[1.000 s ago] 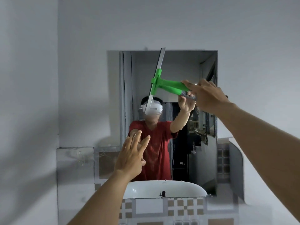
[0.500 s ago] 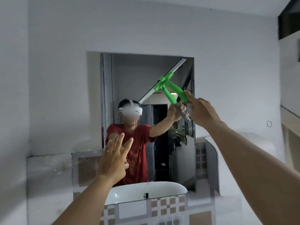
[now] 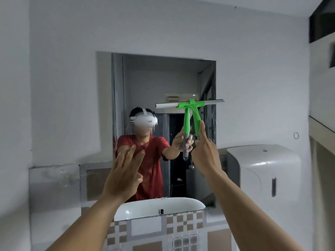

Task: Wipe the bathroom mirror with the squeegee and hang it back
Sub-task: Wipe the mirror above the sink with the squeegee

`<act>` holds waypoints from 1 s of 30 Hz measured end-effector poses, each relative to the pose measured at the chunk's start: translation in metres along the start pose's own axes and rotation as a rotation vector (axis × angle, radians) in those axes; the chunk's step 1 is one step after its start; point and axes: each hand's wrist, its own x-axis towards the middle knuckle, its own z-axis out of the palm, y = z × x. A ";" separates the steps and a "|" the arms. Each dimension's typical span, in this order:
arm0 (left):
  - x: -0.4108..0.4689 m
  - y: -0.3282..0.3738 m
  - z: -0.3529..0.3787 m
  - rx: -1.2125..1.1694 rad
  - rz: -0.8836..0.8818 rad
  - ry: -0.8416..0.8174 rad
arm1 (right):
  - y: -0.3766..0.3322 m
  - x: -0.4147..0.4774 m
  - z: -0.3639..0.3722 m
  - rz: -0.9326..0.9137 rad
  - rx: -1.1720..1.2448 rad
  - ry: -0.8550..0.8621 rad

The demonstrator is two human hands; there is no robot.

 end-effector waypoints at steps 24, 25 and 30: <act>-0.046 -0.010 0.029 0.017 -0.044 -0.046 | -0.070 -0.053 0.060 -0.214 -0.143 -0.062; -0.050 -0.009 0.031 0.030 -0.051 -0.032 | -0.068 -0.051 0.054 -0.241 -0.193 -0.070; -0.061 -0.003 0.037 0.130 -0.031 -0.015 | -0.052 -0.046 0.040 -0.394 -0.363 -0.081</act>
